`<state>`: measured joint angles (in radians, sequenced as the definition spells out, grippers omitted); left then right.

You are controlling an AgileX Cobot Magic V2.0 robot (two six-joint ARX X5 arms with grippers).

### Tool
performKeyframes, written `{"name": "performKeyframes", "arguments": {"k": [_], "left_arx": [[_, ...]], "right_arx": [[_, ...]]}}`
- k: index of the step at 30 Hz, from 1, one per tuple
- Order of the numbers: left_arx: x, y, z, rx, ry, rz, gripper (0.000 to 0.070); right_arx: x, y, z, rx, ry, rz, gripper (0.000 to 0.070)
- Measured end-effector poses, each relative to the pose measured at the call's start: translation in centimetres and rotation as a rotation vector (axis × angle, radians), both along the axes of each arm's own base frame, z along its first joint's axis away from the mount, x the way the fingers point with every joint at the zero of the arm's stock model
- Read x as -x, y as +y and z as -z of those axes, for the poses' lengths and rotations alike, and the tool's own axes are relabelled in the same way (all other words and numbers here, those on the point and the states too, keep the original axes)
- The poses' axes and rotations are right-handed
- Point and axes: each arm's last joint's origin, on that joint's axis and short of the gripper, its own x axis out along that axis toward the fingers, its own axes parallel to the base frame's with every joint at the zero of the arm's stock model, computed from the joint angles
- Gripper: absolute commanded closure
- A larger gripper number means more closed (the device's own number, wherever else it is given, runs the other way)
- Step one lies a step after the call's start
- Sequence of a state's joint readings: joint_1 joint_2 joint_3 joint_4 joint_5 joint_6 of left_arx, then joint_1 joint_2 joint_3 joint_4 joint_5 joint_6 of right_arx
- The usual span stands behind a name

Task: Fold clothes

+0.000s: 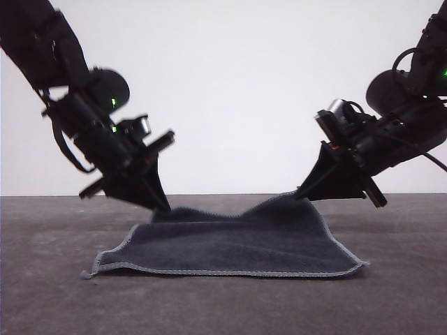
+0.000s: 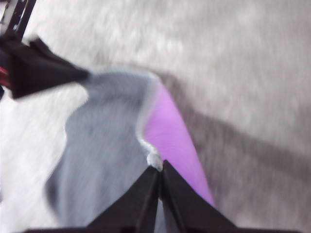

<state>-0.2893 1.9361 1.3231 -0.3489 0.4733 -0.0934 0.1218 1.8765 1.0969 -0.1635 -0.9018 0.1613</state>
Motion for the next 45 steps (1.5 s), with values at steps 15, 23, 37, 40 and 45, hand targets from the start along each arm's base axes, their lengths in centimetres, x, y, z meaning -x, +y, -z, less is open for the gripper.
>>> {"name": "performKeyframes", "arguments": {"k": [15, 23, 37, 40, 45], "left_arx": [[3.2, 0.6, -2.5, 0.011, 0.149, 0.114, 0.0700], [4.5, 0.6, -3.5, 0.035, 0.204, 0.174, 0.0700], [6.1, 1.1, -3.1, 0.000, 0.325, 0.245, 0.0700], [6.3, 1.1, -3.1, -0.006, 0.342, 0.253, 0.0700], [6.4, 1.2, -3.1, -0.009, 0.350, 0.258, 0.0700]], "right_arx": [[3.4, -0.7, -1.9, -0.018, 0.115, -0.135, 0.0698], [4.3, -0.8, -2.1, -0.003, 0.142, -0.173, 0.0698], [5.4, -0.7, -1.9, 0.008, 0.226, -0.209, 0.0698], [5.6, -0.5, -1.8, 0.011, 0.237, -0.222, 0.0698], [5.9, -0.3, -1.8, 0.013, 0.251, -0.236, 0.0696]]}}
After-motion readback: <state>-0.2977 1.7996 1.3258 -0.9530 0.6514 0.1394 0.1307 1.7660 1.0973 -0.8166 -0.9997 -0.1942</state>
